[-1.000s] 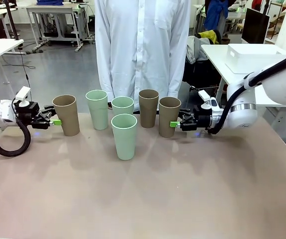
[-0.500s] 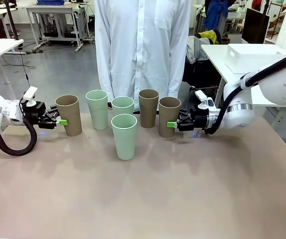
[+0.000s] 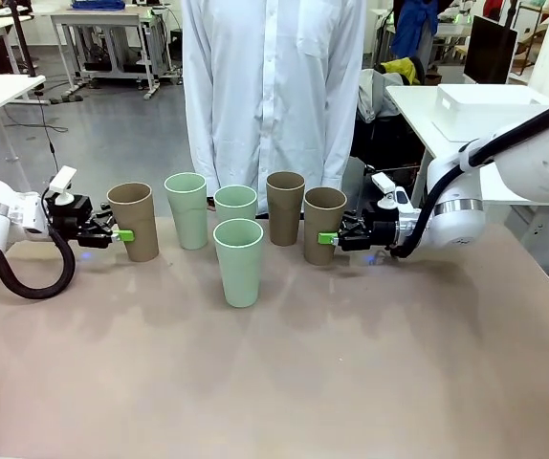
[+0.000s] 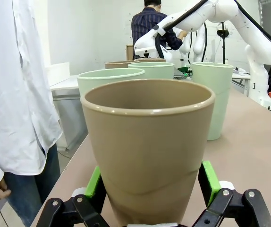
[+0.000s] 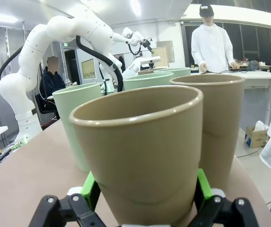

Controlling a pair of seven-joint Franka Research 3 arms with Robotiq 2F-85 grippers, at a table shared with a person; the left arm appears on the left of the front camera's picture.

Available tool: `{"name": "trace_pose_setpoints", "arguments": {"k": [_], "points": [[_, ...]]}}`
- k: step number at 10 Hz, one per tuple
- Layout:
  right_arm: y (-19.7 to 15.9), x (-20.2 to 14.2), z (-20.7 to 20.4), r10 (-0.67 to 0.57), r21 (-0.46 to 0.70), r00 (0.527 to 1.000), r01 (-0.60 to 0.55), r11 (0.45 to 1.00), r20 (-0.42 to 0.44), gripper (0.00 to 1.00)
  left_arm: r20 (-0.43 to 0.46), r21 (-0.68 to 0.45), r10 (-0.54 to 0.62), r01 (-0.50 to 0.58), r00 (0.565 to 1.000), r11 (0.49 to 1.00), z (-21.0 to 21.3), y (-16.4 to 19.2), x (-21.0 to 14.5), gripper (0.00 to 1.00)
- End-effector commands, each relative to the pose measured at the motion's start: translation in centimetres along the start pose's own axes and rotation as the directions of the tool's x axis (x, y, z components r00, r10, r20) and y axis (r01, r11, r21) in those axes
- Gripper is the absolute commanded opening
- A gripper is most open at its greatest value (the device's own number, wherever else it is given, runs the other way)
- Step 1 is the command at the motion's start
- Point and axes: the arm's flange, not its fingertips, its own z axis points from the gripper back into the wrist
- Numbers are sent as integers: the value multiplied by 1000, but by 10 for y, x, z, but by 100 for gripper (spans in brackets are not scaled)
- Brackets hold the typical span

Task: Stack the cups and store them in the basket.
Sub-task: Pick up two Reusable plastic cups , one in each hand.

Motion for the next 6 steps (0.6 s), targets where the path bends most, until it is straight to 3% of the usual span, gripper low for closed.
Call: {"name": "trace_pose_setpoints", "arguments": {"k": [1, 6], "points": [[2, 6, -5, -31, -4, 999, 31, 1000, 29, 100, 19, 15, 17, -17, 1000, 1000, -11, 3, 2, 100], [1, 3, -5, -56, 6, 998, 55, 998, 33, 100, 22, 25, 46, -46, 999, 999, -20, 5, 0, 100]]}}
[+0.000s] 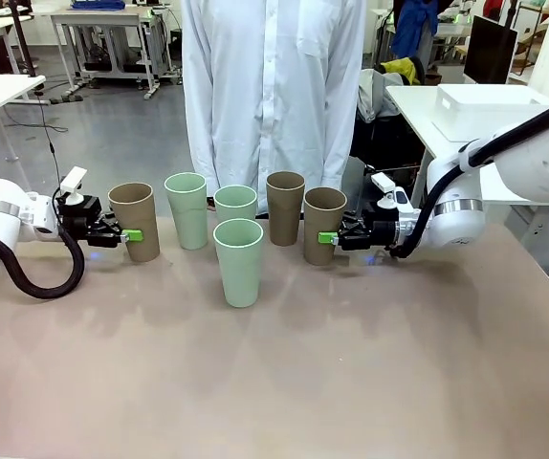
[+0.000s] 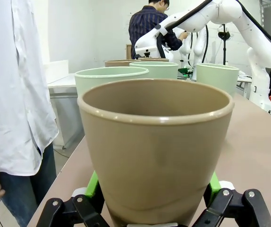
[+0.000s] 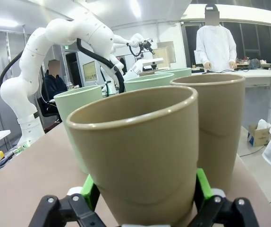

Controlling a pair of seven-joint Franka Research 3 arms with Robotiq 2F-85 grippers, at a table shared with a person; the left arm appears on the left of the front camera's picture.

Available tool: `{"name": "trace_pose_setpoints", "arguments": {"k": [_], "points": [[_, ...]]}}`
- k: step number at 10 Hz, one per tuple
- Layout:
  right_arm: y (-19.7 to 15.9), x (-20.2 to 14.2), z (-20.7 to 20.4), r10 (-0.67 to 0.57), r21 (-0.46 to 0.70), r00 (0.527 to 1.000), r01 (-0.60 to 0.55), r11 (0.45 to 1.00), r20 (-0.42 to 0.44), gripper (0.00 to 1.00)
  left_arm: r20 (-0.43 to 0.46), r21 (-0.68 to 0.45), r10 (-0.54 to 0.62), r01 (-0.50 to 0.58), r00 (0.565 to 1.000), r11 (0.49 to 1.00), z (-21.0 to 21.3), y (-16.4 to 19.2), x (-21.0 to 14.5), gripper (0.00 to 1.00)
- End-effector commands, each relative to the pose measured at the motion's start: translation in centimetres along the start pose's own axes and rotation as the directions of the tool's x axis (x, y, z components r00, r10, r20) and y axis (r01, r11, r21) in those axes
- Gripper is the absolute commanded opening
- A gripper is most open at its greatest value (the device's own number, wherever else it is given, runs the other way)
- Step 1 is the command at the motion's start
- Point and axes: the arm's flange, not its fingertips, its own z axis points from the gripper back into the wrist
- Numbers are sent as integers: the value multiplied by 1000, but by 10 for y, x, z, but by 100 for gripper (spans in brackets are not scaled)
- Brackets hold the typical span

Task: Stack the cups and store them in the basket.
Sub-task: Pick up two Reusable plastic cups , one in each hand.

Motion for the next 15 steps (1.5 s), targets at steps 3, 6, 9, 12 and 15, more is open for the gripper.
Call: {"name": "trace_pose_setpoints", "arguments": {"k": [3, 6, 9, 12, 15], "points": [[0, 1, -4, -39, 6, 999, 39, 999, 34, 80, 16, 18, 13, -14, 1000, 1000, -3, 0, 1, 81], [0, -2, -4, -25, 6, 1000, 25, 1000, -4, 75, 8, 23, 24, -24, 1000, 999, -2, 1, -1, 76], [-3, -2, -1, -25, 40, 995, 29, 999, -95, 55, 50, 24, 41, -42, 998, 999, -2, 3, -4, 24], [0, -1, -1, -9, 8, 1000, 9, 1000, 1, 55, 1, 6, 7, -7, 1000, 1000, 1, 0, 0, 24], [-1, 1, 0, -4, 15, 1000, 4, 1000, -10, 87, 10, 9, 15, -15, 1000, 1000, 1, 1, -1, 85]]}}
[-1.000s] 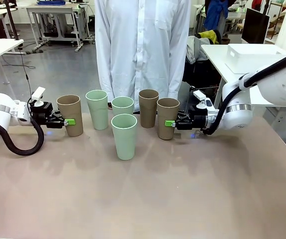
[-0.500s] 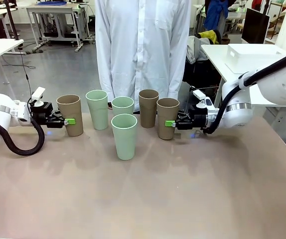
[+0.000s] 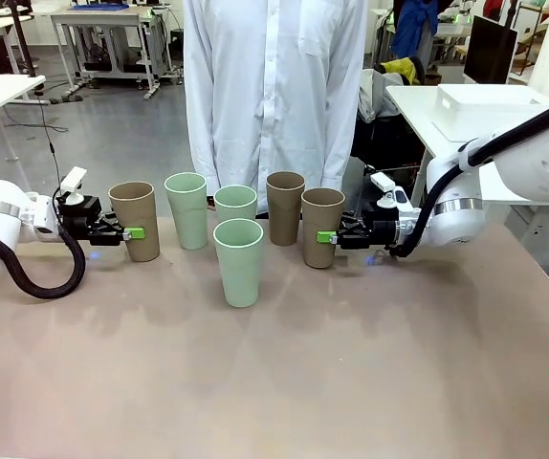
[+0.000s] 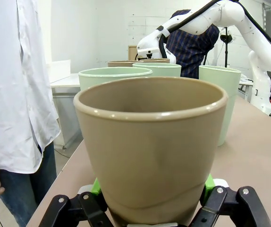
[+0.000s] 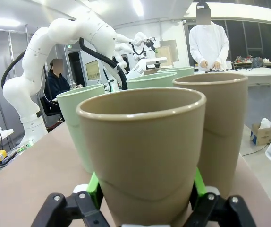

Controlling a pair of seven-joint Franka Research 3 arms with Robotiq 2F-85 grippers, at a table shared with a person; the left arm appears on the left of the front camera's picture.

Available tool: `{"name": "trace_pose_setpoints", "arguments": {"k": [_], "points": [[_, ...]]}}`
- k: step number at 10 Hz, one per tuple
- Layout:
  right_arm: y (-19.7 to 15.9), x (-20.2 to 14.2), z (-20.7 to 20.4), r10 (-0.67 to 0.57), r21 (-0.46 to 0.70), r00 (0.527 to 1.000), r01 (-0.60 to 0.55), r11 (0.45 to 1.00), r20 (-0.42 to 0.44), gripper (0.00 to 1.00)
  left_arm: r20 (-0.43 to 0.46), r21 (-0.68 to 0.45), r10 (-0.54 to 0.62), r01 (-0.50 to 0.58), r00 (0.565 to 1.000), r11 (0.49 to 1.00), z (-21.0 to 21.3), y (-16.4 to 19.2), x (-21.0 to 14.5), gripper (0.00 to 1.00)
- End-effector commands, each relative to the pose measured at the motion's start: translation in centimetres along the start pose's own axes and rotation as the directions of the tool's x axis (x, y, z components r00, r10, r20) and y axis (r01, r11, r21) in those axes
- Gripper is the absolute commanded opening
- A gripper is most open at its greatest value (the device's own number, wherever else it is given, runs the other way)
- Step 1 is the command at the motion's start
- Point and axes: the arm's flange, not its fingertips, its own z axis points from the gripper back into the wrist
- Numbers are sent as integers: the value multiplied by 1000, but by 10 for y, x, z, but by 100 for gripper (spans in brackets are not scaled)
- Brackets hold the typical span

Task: Stack the cups and store them in the basket.
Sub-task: Pick up two Reusable plastic cups , one in each hand.

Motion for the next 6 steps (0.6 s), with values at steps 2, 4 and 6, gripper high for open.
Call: {"name": "trace_pose_setpoints", "arguments": {"k": [2, 4, 6], "points": [[27, 34, 13, 99, -13, 994, -99, 995, 35, 87, -4, 12, -16, 16, 1000, 1000, 1, -11, 40, 85], [67, 72, 31, 164, -48, 985, -162, 986, 59, 87, 4, 26, -25, 25, 1000, 999, -7, -35, 87, 85], [117, 97, 49, 217, -74, 976, -215, 974, 28, 87, 12, 22, -37, 36, 999, 999, -26, -73, 114, 85]]}}
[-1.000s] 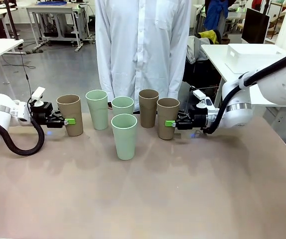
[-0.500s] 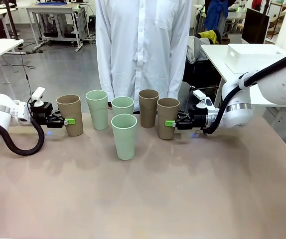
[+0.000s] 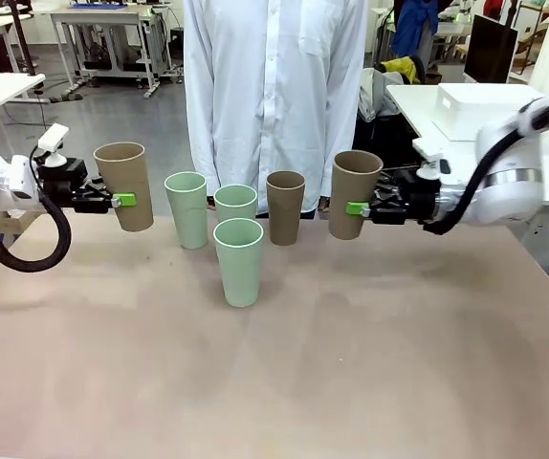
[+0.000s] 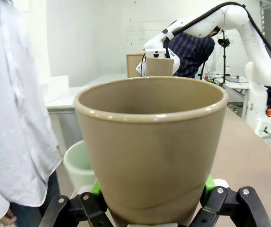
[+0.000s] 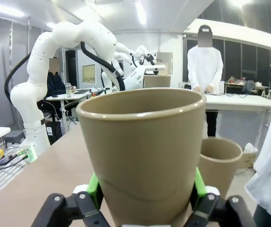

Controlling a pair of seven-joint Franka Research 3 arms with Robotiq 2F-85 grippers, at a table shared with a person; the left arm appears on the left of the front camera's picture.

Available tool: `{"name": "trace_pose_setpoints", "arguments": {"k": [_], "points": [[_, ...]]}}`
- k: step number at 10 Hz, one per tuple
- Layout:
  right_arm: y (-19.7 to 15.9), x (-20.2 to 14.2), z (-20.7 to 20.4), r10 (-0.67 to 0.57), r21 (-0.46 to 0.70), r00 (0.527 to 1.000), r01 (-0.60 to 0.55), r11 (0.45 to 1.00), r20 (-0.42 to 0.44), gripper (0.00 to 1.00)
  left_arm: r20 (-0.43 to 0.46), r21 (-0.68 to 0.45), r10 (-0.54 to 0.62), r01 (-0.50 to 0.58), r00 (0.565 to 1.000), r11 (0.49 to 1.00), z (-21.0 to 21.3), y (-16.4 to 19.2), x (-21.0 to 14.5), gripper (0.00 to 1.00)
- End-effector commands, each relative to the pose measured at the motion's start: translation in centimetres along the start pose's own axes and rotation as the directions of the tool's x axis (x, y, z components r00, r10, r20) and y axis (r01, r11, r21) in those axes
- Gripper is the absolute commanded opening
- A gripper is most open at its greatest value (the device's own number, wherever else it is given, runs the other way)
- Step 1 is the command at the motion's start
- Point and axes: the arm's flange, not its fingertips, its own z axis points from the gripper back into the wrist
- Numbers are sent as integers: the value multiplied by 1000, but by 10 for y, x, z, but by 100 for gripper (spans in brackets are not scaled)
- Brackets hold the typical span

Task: Stack the cups and store them in the basket.
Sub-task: Pick up two Reusable plastic cups , one in each hand.

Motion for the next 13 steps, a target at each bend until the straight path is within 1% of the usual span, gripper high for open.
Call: {"name": "trace_pose_setpoints", "arguments": {"k": [1, 2, 4, 5, 7, 9, 11, 13], "points": [[67, 21, 14, 71, -36, 997, -71, 997, -11, 87, 34, 16, 3, -3, 999, 1000, -22, -56, 21, 85], [90, 22, 21, 77, -48, 997, -77, 996, -12, 87, 63, 14, 0, 0, 998, 1000, -25, -75, 24, 85], [126, 13, 32, 94, -77, 996, -94, 993, -3, 87, 100, 1, -7, 7, 995, 1000, -31, -109, 24, 85], [145, 7, 34, 99, -83, 995, -97, 992, 19, 87, 91, 11, -8, 7, 996, 1000, -31, -130, 25, 85], [165, 2, 39, 111, -113, 993, -107, 988, 27, 87, 77, 1, 6, -6, 997, 1000, -32, -151, 19, 85], [183, -4, 41, 107, -130, 994, -102, 986, 32, 87, 81, 13, 8, -9, 997, 1000, -33, -162, 17, 85], [199, -6, 48, 97, -164, 995, -93, 982, 20, 87, 70, 2, 29, -29, 997, 1000, -35, -162, 12, 85], [203, -1, 51, 99, -194, 995, -94, 976, 18, 87, 32, 2, 43, -43, 999, 999, -37, -163, 5, 85]]}}
